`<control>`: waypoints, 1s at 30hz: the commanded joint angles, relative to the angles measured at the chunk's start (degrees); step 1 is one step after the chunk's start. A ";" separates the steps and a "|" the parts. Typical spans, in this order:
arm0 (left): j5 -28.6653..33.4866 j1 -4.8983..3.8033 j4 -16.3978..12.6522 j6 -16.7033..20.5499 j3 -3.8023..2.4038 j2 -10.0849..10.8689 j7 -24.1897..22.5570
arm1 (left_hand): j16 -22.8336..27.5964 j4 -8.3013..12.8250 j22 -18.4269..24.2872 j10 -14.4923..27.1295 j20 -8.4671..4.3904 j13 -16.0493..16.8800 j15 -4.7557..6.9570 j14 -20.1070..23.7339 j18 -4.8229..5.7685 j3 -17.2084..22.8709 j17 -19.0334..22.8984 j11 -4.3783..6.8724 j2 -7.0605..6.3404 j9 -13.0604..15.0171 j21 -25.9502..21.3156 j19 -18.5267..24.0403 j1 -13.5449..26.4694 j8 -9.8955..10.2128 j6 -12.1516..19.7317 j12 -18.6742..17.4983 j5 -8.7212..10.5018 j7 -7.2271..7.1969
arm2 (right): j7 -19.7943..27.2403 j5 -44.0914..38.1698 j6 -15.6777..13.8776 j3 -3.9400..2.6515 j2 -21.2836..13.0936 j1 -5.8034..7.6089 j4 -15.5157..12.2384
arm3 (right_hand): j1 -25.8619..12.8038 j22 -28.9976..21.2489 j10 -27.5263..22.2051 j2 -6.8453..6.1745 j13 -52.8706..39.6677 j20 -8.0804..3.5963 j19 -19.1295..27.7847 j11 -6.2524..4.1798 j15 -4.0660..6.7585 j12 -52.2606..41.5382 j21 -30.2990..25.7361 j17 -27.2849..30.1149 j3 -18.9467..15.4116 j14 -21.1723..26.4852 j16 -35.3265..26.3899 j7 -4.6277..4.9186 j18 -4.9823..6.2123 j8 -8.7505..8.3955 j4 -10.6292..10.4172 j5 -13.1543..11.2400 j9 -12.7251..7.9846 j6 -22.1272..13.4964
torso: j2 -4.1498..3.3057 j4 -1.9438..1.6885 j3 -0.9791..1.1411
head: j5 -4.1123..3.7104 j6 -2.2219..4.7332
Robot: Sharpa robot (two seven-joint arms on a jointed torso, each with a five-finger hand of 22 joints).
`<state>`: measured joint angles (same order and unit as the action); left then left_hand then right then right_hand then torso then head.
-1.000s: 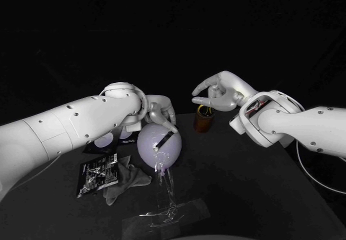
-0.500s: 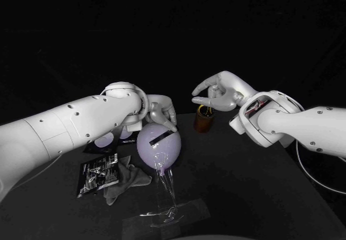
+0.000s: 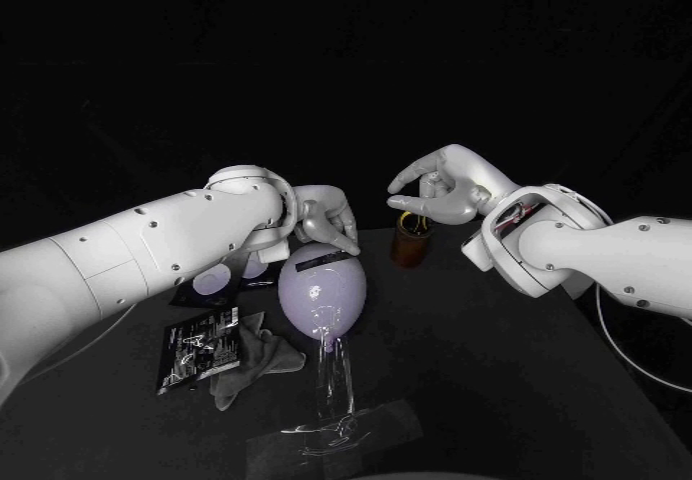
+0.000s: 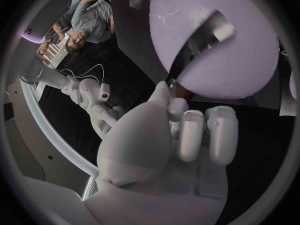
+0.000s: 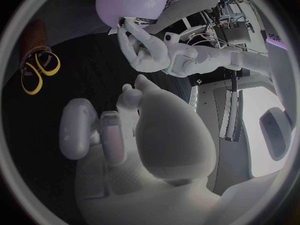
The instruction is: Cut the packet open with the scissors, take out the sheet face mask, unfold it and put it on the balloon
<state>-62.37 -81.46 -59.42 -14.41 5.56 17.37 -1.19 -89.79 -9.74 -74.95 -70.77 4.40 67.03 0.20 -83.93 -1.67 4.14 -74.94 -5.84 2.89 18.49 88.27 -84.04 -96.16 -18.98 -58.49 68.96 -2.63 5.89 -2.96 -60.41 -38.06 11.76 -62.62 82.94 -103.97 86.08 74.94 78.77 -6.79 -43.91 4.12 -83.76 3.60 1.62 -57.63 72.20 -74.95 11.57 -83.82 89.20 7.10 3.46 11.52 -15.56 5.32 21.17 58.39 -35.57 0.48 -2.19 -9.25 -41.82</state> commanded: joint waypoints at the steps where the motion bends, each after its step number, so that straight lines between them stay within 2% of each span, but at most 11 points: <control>1: 6.96 -0.08 -0.47 1.65 -0.06 0.49 -0.43 | -0.21 0.14 -11.08 -8.56 -0.46 6.86 1.62 -6.07 0.64 2.96 -15.06 4.40 -0.60 0.61 0.17 -2.75 -2.09 -0.63 -0.29 12.48 -0.36 -0.24 | 0.20 -0.21 0.09 -0.01 0.03 -0.08 0.09 | -0.17 11.03 9.04 0.19 -42.97 0.13 -1.95 -1.28 -0.01 -28.51 0.14 -12.61 0.36 -5.70 0.31 -0.05 -0.40 0.19 -0.10 0.23 0.09 -0.35 | -0.01 0.01 -0.03 | 0.15 0.10; 4: 10.25 -0.08 -1.06 1.70 -0.08 1.33 0.00 | -0.21 1.11 -11.06 -8.65 -0.35 6.84 1.51 -6.07 0.64 12.70 -15.06 4.45 -4.91 1.41 0.14 -2.71 2.23 -1.23 -0.08 12.47 -0.04 -0.20 | 0.24 -0.20 0.10 -0.01 -0.01 -0.14 0.19 | -0.17 11.00 9.01 0.12 -42.95 0.14 -1.91 -1.26 -0.02 -28.47 0.01 -12.55 0.37 -5.69 0.30 -0.03 -0.37 0.20 -0.08 0.15 0.10 -0.38 | -0.02 0.00 -0.06 | 0.29 0.21; 7: 13.12 -0.08 -1.83 1.65 -0.24 2.45 0.44 | -0.21 1.11 -11.06 -8.65 -0.35 6.84 1.51 -6.07 0.64 12.70 -15.06 4.45 -4.91 1.41 0.14 -2.71 2.23 -1.23 -0.08 12.47 -0.04 -0.20 | 0.31 -0.15 0.08 -0.01 -0.07 -0.19 0.26 | -0.17 11.00 9.01 0.12 -42.95 0.14 -1.91 -1.26 -0.02 -28.47 0.01 -12.55 0.37 -5.69 0.30 -0.03 -0.37 0.20 -0.08 0.15 0.10 -0.38 | 0.01 0.01 -0.05 | 0.58 0.39; 8: 14.32 -0.08 -2.27 1.62 -0.35 3.07 0.64 | -0.21 2.49 -11.06 -8.80 -0.30 6.88 1.48 -6.07 0.63 20.83 -15.06 4.48 -7.58 2.28 0.12 -2.69 6.24 -2.04 -0.06 12.53 -0.17 -0.10 | 0.35 -0.09 0.06 -0.01 -0.09 -0.22 0.30 | -0.17 11.00 9.01 0.12 -42.95 0.14 -1.91 -1.26 -0.02 -28.47 0.01 -12.55 0.37 -5.69 0.30 -0.03 -0.37 0.20 -0.08 0.15 0.10 -0.38 | 0.03 0.00 -0.07 | 0.70 0.42; 9: 15.29 -0.08 -2.68 1.61 -0.45 3.66 0.81 | -0.21 2.98 -11.02 -8.90 -0.29 6.97 1.49 -6.07 0.62 22.64 -15.06 4.40 -8.18 2.53 0.10 -2.66 7.29 -2.27 -0.01 12.60 0.06 -0.15 | 0.39 -0.05 0.03 -0.01 -0.10 -0.24 0.34 | -0.17 11.00 9.01 0.12 -42.95 0.14 -1.91 -1.26 -0.02 -28.47 0.01 -12.55 0.37 -5.69 0.30 -0.03 -0.37 0.20 -0.08 0.15 0.10 -0.38 | 0.02 -0.02 -0.07 | 0.83 0.45; 14: 19.52 -0.13 -5.35 1.72 -1.29 7.90 1.70 | -0.21 3.85 -10.99 -8.95 -0.28 6.93 1.49 -6.07 0.61 25.42 -15.06 4.36 -8.99 2.98 0.08 -2.63 9.09 -2.68 0.09 12.60 -0.14 -0.17 | 0.62 0.20 -0.08 -0.01 -0.10 -0.37 0.55 | -0.21 11.02 9.00 0.08 -42.95 0.14 -1.92 -1.24 -0.02 -28.47 0.10 -12.52 0.38 -5.68 0.29 0.00 -0.39 0.20 -0.09 0.05 0.11 -0.42 | 0.07 -0.07 -0.03 | 1.78 0.71; 16: 20.69 -0.28 -7.10 1.88 -1.63 10.74 2.13 | -0.21 5.79 -10.98 -9.11 -0.27 6.99 1.47 -6.07 0.60 29.91 -15.06 4.39 -10.24 3.92 0.06 -2.62 12.37 -3.54 0.39 12.67 -0.14 -0.14 | 0.70 0.29 -0.11 -0.01 -0.10 -0.44 0.64 | -0.25 11.00 8.97 0.06 -42.93 0.15 -1.89 -1.22 -0.04 -28.43 0.04 -12.57 0.39 -5.69 0.30 0.02 -0.38 0.21 -0.10 -0.08 0.12 -0.47 | 0.10 -0.14 -0.04 | 2.25 0.72; 21: 22.00 -0.79 -11.14 2.17 -2.05 17.59 3.05 | -0.21 8.03 -10.94 -9.33 -0.29 7.11 1.51 -6.07 0.59 33.49 -15.06 4.38 -10.91 5.05 0.03 -2.59 15.67 -4.56 0.76 12.76 -0.14 -0.20 | 0.87 0.40 -0.11 -0.01 -0.08 -0.70 0.84 | -0.25 11.00 8.97 0.06 -42.93 0.15 -1.89 -1.22 -0.04 -28.43 0.04 -12.57 0.39 -5.69 0.30 0.02 -0.38 0.21 -0.10 -0.08 0.12 -0.47 | 0.14 -0.27 -0.19 | 3.39 0.72; 27: 21.51 -1.21 -14.50 0.61 -2.17 25.05 4.08 | -0.21 9.08 -10.76 -9.57 -0.32 7.34 1.54 -6.07 0.54 34.66 -15.06 4.45 -11.10 5.58 -0.06 -2.45 16.98 -5.06 0.85 12.89 -0.15 -0.23 | 1.16 0.45 -0.06 -0.01 0.25 -1.31 1.19 | -0.27 11.01 8.98 0.06 -42.96 0.15 -1.89 -1.21 -0.05 -28.46 0.08 -12.55 0.42 -5.69 0.30 0.03 -0.38 0.21 -0.10 -0.17 0.13 -0.50 | 0.33 -0.47 -0.46 | 5.56 0.53; 29: 20.54 -1.29 -15.30 -0.19 -2.13 27.80 4.80 | -0.21 9.36 -10.70 -9.69 -0.34 7.45 1.56 -6.07 0.52 34.98 -15.06 4.48 -11.17 5.73 -0.09 -2.40 17.32 -5.20 0.83 12.94 -0.15 -0.28 | 1.27 0.46 -0.02 -0.01 0.54 -1.61 1.35 | -0.27 11.01 8.98 0.06 -42.96 0.15 -1.89 -1.21 -0.05 -28.46 0.08 -12.55 0.42 -5.69 0.30 0.03 -0.38 0.21 -0.10 -0.17 0.13 -0.50 | 0.43 -0.59 -0.58 | 7.07 0.32; 30: 20.08 -1.31 -15.55 -0.40 -2.09 28.82 5.10 | -0.21 9.42 -10.70 -9.70 -0.34 7.44 1.57 -6.07 0.52 35.05 -15.06 4.49 -11.19 5.76 -0.09 -2.40 17.41 -5.24 0.82 12.94 -0.15 -0.29 | 1.31 0.46 0.00 -0.01 0.66 -1.72 1.40 | -0.27 11.01 8.98 0.06 -42.96 0.15 -1.89 -1.21 -0.05 -28.46 0.08 -12.55 0.42 -5.69 0.30 0.03 -0.38 0.21 -0.10 -0.17 0.13 -0.50 | 0.48 -0.65 -0.64 | 7.35 0.33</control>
<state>-42.38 -82.63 -74.49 -13.16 3.47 45.43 2.22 -89.63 -0.25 -74.91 -80.10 4.40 74.49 2.11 -83.82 -1.69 38.91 -74.94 -1.42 -8.30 24.27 88.25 -84.03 -79.13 -23.93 -57.70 81.88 -2.83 5.43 -2.57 -59.83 -38.08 11.77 -62.15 81.36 -102.63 86.08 74.95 78.77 -6.78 -43.91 4.22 -83.66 3.60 1.42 -58.07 72.17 -74.95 11.72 -83.82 89.30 7.21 3.45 11.51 -15.72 5.31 21.25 58.28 -35.26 0.03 -2.61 -3.21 -41.36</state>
